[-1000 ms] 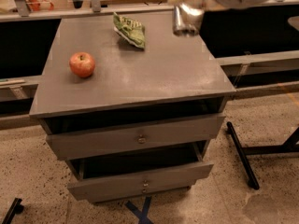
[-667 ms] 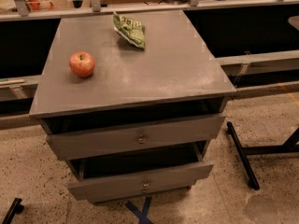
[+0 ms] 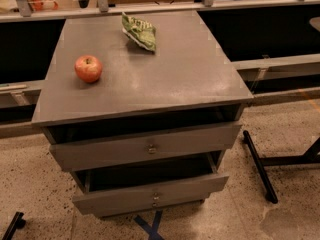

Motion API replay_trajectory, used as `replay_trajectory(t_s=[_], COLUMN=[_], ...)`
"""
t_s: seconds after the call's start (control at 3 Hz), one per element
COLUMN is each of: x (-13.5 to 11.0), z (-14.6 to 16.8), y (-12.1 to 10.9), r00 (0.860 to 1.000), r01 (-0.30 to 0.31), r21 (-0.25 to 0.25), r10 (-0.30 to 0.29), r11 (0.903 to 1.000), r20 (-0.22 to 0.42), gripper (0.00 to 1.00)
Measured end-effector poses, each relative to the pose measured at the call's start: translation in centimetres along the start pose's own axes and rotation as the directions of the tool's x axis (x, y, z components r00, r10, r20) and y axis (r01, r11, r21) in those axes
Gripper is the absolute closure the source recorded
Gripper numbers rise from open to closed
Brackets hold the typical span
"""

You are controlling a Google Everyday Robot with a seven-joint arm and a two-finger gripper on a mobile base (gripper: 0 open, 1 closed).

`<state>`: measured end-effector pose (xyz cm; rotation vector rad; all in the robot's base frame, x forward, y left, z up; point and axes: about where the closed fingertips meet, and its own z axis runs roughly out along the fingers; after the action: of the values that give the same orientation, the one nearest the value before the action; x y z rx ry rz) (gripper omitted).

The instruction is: Move redbull can near green jalapeno chip bag

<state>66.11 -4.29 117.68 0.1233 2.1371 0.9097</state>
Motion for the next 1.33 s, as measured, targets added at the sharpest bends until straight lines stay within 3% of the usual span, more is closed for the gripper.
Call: replay_trajectory(t_s=[0.33,0.67,1.0,1.33], x=[-2.1,-3.4,-3.3,-1.5], z=[2.2,4.9,7.6,9.8], y=[-0.8,-4.1,-9.4,-13.9], r00=[0.998,0.994,0.986,0.975], r01=[-0.066,-0.107,-0.152,-0.161], r21=[0.040,0.125,0.234,0.312], r10=[0.066,0.109,0.164,0.200], r11=[0.9970,0.9864,0.9603,0.9365], r20=[0.001,-0.012,-0.032,-0.099], gripper=[1.00,1.00,1.00,1.00])
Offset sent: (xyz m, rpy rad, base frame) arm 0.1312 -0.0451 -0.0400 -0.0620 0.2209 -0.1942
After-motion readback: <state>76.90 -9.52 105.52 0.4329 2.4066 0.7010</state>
